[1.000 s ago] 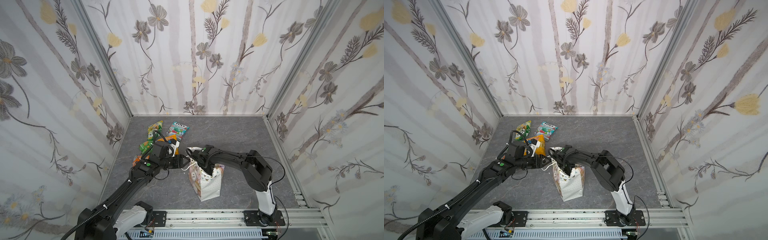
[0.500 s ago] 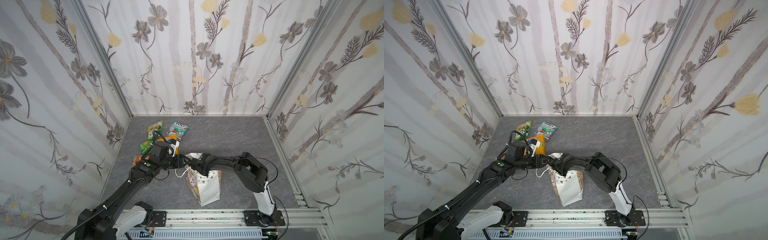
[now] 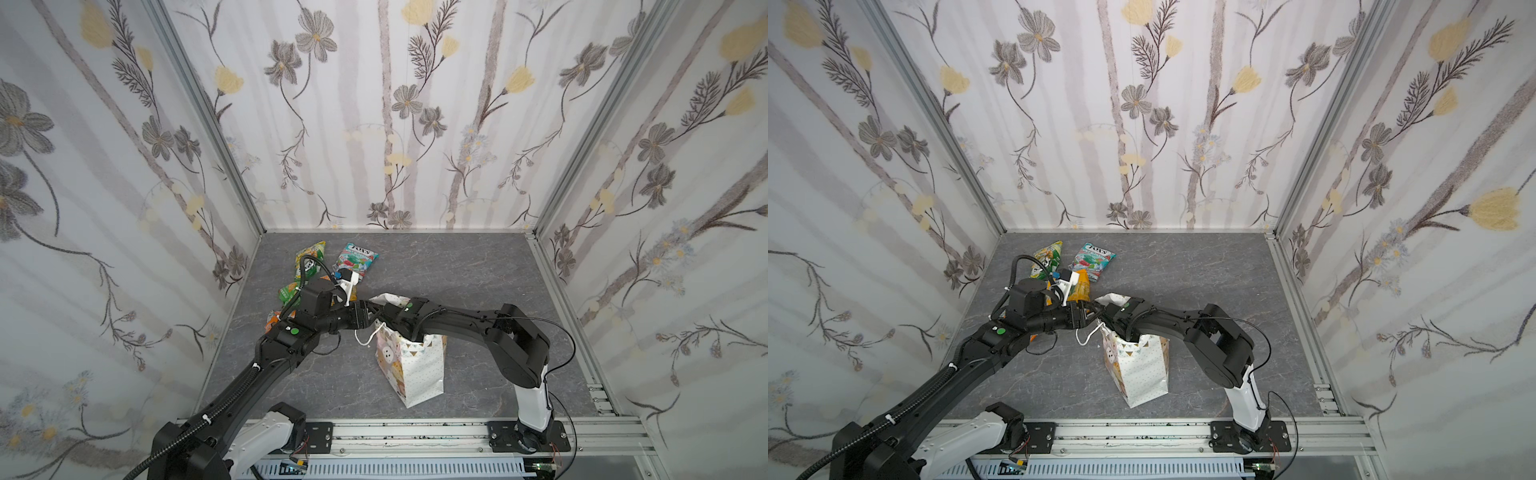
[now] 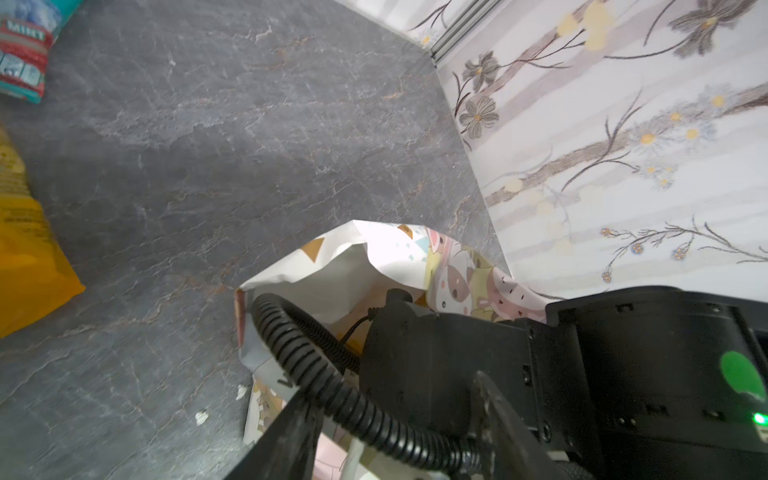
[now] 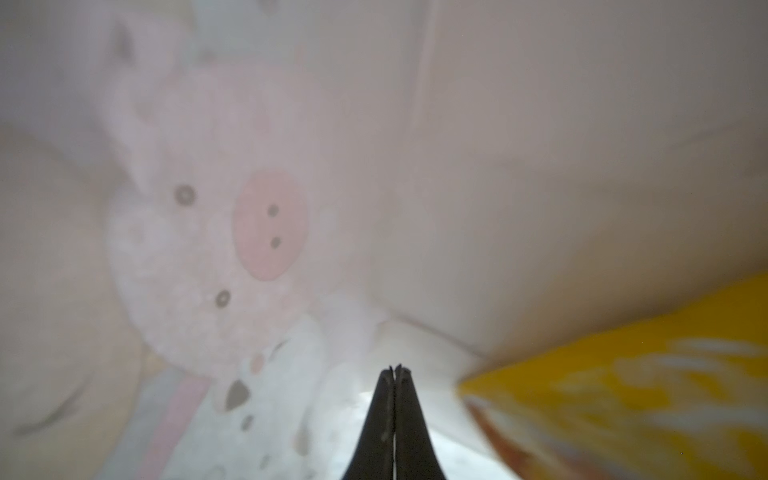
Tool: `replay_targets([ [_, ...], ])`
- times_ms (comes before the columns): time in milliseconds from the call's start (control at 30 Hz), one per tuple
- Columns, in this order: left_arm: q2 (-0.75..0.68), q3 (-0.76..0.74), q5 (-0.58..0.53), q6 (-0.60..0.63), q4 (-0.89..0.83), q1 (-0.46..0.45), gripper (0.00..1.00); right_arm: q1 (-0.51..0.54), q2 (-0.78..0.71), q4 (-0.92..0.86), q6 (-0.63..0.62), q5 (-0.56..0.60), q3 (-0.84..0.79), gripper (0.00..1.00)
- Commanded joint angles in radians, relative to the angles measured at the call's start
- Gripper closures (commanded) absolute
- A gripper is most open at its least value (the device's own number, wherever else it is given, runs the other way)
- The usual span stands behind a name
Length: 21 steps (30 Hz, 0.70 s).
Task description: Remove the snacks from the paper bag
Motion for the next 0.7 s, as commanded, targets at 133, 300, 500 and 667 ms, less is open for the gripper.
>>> replay_targets([
  [133, 0.012, -0.024, -0.046, 0.022, -0.166, 0.000, 0.44, -0.028, -0.077, 0.195, 0.056, 0.036, 0.009, 1.00],
  [300, 0.005, -0.016, -0.030, 0.022, -0.165, 0.000, 0.44, -0.027, -0.055, 0.295, 0.073, 0.112, -0.016, 0.43],
  [500, -0.051, -0.006, 0.004, 0.046, -0.148, 0.000, 0.39, -0.028, -0.010, 0.403, 0.076, 0.211, -0.059, 0.32],
  [667, -0.138, -0.011, 0.012, 0.062, -0.102, 0.000, 0.27, -0.030, 0.007, 0.504, 0.105, 0.191, -0.117, 0.21],
])
